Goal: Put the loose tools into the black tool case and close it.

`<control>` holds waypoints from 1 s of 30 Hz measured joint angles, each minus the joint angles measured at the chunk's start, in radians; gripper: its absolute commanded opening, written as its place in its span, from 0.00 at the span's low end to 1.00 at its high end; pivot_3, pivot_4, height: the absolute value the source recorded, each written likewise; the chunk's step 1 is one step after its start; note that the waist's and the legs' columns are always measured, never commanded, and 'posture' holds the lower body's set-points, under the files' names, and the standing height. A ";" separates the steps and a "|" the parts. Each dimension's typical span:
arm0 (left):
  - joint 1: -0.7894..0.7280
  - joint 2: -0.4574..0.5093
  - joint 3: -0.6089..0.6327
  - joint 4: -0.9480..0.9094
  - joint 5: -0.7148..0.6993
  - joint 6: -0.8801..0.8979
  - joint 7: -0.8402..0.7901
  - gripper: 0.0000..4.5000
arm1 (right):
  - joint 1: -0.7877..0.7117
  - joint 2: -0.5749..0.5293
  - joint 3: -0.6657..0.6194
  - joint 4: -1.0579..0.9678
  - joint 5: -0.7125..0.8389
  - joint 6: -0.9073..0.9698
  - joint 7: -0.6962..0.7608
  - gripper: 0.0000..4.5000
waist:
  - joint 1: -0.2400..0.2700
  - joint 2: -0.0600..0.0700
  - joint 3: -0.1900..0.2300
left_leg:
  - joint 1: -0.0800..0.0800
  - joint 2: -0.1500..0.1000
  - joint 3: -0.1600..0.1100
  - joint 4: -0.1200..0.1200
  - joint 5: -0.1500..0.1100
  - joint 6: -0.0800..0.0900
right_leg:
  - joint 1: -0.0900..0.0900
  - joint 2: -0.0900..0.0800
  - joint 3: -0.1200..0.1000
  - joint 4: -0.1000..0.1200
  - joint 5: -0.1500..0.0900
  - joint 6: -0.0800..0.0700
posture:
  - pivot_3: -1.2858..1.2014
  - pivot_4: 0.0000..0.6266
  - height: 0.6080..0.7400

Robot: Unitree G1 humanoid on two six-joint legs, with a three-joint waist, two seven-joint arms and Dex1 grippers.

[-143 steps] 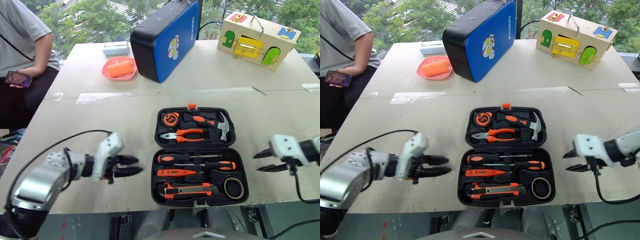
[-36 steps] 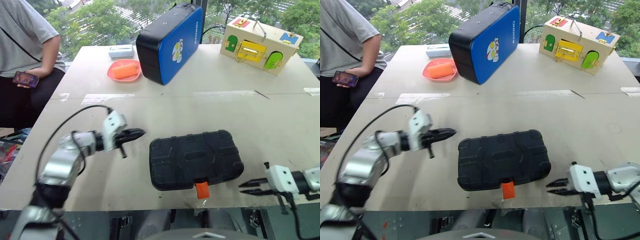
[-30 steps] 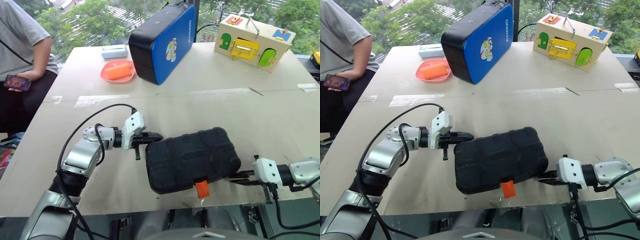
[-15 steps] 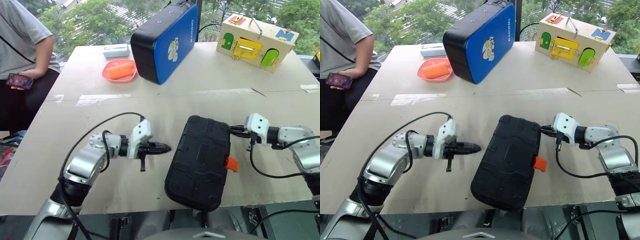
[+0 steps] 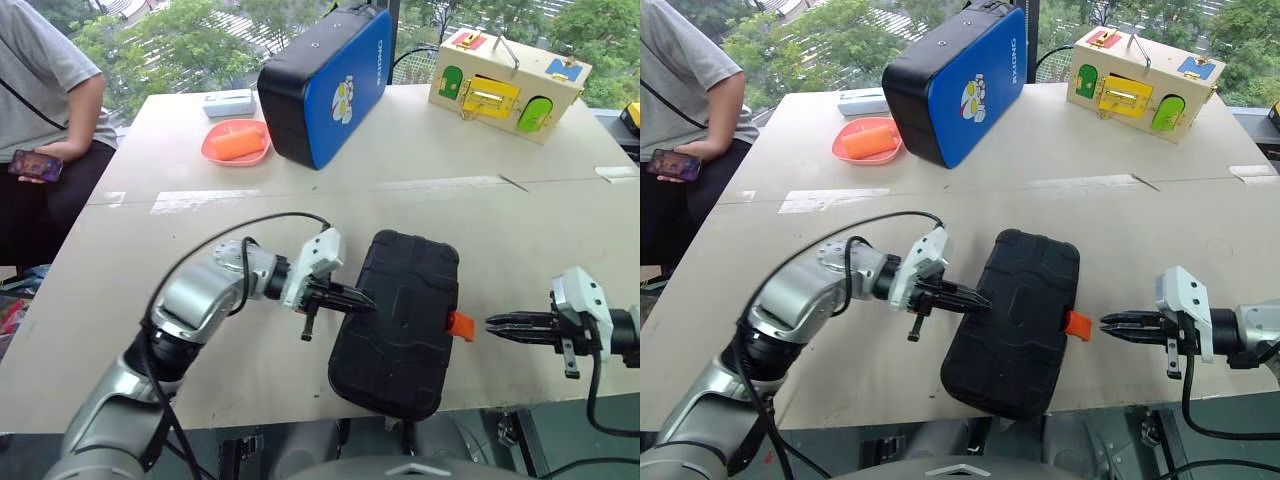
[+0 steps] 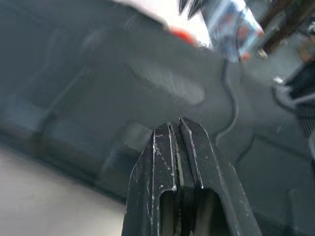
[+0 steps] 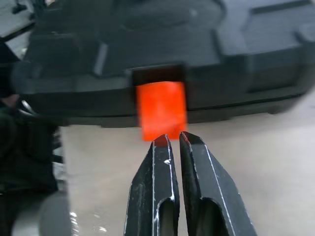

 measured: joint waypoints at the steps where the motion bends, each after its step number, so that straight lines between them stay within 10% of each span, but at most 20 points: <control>1: -0.014 -0.001 -0.023 0.012 0.030 -0.043 -0.013 0.01 | -0.005 0.012 0.008 -0.017 0.000 0.011 -0.015 0.00 | 0.003 0.000 0.000 | 0.000 0.000 0.000 0.000 0.000 0.000 | 0.000 0.000 0.000 0.000 0.000 0.000 | 0.52 0.24 0.96; 30: -0.029 -0.036 -0.051 0.061 0.086 -0.135 -0.037 0.01 | 0.019 -0.016 0.079 -0.082 -0.050 0.116 -0.092 0.00 | 0.018 -0.008 -0.009 | 0.001 0.000 -0.003 -0.001 -0.001 0.001 | 0.001 0.001 -0.003 -0.001 0.000 0.000 | 0.52 0.24 0.96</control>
